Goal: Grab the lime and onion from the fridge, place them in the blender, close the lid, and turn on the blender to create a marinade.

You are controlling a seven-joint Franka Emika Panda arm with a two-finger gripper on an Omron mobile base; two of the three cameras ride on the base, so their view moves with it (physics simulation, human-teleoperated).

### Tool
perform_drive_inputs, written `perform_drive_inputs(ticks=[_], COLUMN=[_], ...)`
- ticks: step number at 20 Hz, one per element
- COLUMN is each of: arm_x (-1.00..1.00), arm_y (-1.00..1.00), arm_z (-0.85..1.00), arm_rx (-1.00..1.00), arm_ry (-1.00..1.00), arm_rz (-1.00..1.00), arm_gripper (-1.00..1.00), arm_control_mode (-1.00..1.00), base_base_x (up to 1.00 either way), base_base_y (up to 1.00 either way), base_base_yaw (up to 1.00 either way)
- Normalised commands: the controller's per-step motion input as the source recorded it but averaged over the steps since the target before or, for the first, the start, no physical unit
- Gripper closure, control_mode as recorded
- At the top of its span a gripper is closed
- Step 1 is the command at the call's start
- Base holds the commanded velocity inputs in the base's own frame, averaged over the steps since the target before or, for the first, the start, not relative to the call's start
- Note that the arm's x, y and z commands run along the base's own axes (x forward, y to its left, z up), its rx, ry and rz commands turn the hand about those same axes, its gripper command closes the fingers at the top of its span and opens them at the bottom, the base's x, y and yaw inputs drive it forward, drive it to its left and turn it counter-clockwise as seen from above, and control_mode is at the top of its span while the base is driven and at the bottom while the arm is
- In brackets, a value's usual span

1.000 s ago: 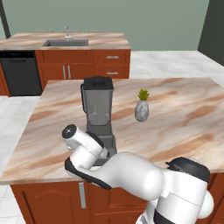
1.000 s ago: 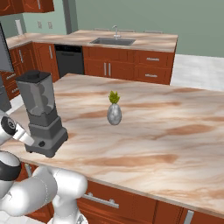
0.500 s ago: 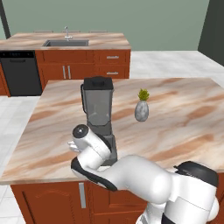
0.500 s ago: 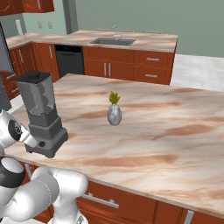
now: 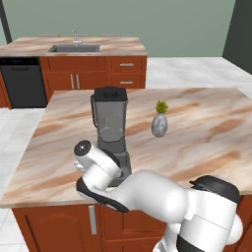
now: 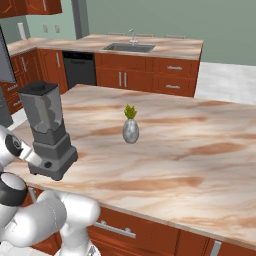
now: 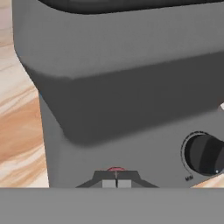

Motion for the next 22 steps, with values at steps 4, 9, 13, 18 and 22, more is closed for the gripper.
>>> perform_drive_inputs(ticks=[4,9,13,18,22], arm_x=[0.05,0.00,-0.02,-0.06,-0.04], arm_y=[-0.12,0.00,0.00,0.00,0.00], arm_z=[-0.40,0.02,0.09,0.01,-0.44], arm_rx=[-0.04,0.00,0.00,0.00,0.00], arm_ry=[0.05,0.02,0.00,0.00,0.10], arm_rz=[0.00,0.00,0.01,0.03,0.08], arm_gripper=[1.00,1.00,1.00,1.00,1.00], arm_control_mode=[-1.00,-1.00,-1.00,-1.00,-1.00], base_base_x=[0.00,0.00,0.00,0.00,0.00], base_base_y=[0.00,0.00,0.00,0.00,0.00], base_base_yaw=[0.00,0.00,0.00,0.00,0.00])
